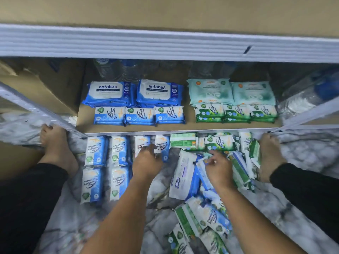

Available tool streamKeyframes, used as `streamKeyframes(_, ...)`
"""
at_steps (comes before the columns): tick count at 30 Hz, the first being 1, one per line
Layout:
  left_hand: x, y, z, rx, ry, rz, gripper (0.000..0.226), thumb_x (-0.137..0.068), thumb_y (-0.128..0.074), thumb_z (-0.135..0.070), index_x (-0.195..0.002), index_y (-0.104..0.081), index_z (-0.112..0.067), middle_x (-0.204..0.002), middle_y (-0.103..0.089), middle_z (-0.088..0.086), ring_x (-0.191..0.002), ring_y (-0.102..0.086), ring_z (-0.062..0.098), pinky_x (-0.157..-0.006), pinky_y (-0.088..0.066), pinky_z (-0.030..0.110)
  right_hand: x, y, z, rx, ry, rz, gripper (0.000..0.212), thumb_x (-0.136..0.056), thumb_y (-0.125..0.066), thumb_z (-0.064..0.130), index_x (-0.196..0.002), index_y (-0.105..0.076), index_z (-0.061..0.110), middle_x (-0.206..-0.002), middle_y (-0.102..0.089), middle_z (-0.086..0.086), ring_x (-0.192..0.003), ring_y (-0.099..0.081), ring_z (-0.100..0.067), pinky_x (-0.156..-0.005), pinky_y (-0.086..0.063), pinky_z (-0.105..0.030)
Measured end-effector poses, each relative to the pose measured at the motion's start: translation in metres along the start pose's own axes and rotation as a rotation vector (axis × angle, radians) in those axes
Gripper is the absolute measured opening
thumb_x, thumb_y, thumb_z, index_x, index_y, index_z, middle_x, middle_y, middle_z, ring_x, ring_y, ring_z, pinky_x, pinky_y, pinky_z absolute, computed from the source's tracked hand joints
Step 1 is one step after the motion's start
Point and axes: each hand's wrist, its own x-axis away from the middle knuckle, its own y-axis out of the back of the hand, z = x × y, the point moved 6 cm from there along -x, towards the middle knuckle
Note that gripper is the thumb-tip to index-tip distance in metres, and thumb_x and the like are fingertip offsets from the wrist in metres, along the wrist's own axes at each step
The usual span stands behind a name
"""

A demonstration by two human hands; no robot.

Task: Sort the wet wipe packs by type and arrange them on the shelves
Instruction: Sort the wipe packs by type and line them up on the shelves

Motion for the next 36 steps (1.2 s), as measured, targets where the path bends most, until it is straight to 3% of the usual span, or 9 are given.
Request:
streamKeyframes(2, 0.021, -0.007, -0.011, 0.066, -0.003, 0.044, 0.032, -0.090, -0.062, -0.028, -0.119, -0.066, -0.016, -0.110, -0.070, 0.012, -0.102, -0.065, 0.033, -0.081, -0.051, 0.036, 0.010, 0.027, -0.028, -0.066, -0.142, 0.043, 0.035, -0.089, -0.051, -0.006, -0.113, -0.072, 0.008, -0.088, -0.068, -0.005, -0.075, -0.063, -0.026, -0.062, -0.047, -0.027)
streamKeyframes(6, 0.066, -0.024, -0.023, 0.133, 0.032, 0.166, 0.031, -0.092, -0.060, -0.033, -0.119, -0.066, -0.019, -0.095, -0.073, 0.006, -0.098, -0.067, 0.029, -0.080, -0.049, 0.030, 0.032, 0.060, -0.076, -0.147, -0.323, 0.069, 0.025, -0.088, -0.059, -0.002, -0.098, -0.071, 0.016, -0.092, -0.069, -0.007, -0.064, -0.060, -0.024, -0.060, -0.047, -0.029)
streamKeyframes(13, 0.128, -0.051, -0.021, 0.190, 0.145, 0.280, 0.034, -0.092, -0.063, -0.034, -0.123, -0.064, -0.020, -0.112, -0.072, 0.007, -0.098, -0.069, 0.026, -0.084, -0.053, 0.030, 0.074, 0.083, -0.119, -0.205, -0.386, 0.119, 0.028, -0.086, -0.056, -0.005, -0.100, -0.072, 0.012, -0.094, -0.070, -0.007, -0.055, -0.054, -0.020, -0.048, -0.038, -0.025)
streamKeyframes(19, 0.158, -0.068, -0.009, 0.143, 0.224, 0.321, 0.032, -0.092, -0.066, -0.030, -0.120, -0.067, -0.014, -0.098, -0.072, 0.003, -0.076, -0.065, 0.018, -0.065, -0.047, 0.021, 0.090, 0.081, -0.133, -0.059, -0.321, 0.237, 0.029, -0.093, -0.054, 0.001, -0.112, -0.066, 0.019, -0.093, -0.063, 0.000, -0.073, -0.066, -0.016, -0.049, -0.041, -0.019)
streamKeyframes(22, 0.154, -0.075, -0.015, 0.182, 0.230, 0.323, 0.031, -0.093, -0.066, -0.028, -0.121, -0.066, -0.013, -0.093, -0.070, 0.001, -0.065, -0.062, 0.013, -0.056, -0.045, 0.015, 0.095, 0.061, -0.142, -0.028, -0.290, 0.280, 0.029, -0.093, -0.059, 0.006, -0.119, -0.067, 0.018, -0.106, -0.068, -0.004, -0.078, -0.064, -0.017, -0.069, -0.054, -0.028)
streamKeyframes(25, 0.142, -0.085, -0.021, 0.226, 0.247, 0.343, 0.035, -0.094, -0.065, -0.034, -0.125, -0.064, -0.019, -0.104, -0.073, -0.002, -0.081, -0.069, 0.017, -0.073, -0.054, 0.024, 0.100, 0.040, -0.148, 0.041, -0.232, 0.361, 0.034, -0.091, -0.070, 0.017, -0.124, -0.067, 0.014, -0.123, -0.068, -0.008, -0.104, -0.066, -0.022, -0.084, -0.050, -0.026)
streamKeyframes(30, 0.117, -0.113, -0.025, 0.355, 0.323, 0.310, 0.055, -0.085, -0.067, -0.053, -0.129, -0.064, -0.021, -0.113, -0.071, -0.002, -0.096, -0.072, 0.023, -0.093, -0.057, 0.043, 0.103, 0.019, -0.147, 0.271, -0.048, 0.410, 0.061, -0.078, -0.082, 0.048, -0.128, -0.059, 0.022, -0.130, -0.050, 0.001, -0.108, -0.062, -0.023, -0.078, -0.047, -0.030)
streamKeyframes(33, 0.100, -0.133, -0.042, 0.367, 0.341, 0.300, 0.037, -0.087, -0.067, -0.054, -0.106, -0.074, -0.023, -0.099, -0.076, 0.000, -0.092, -0.071, 0.023, -0.089, -0.056, 0.037, 0.105, 0.008, -0.142, 0.542, 0.051, 0.500, 0.058, -0.080, -0.075, 0.058, -0.126, -0.054, 0.029, -0.128, -0.045, 0.006, -0.099, -0.063, -0.023, -0.070, -0.049, -0.032)
streamKeyframes(36, 0.084, -0.146, -0.067, 0.374, 0.400, 0.270, 0.039, -0.091, -0.066, -0.050, -0.064, -0.060, -0.023, -0.062, -0.058, -0.005, -0.067, -0.059, 0.020, -0.078, -0.052, 0.033, 0.097, 0.010, -0.141, 0.355, -0.039, 0.475, 0.036, -0.081, -0.078, 0.046, -0.110, -0.067, 0.027, -0.102, -0.056, 0.007, -0.088, -0.064, -0.021, -0.074, -0.053, -0.034)
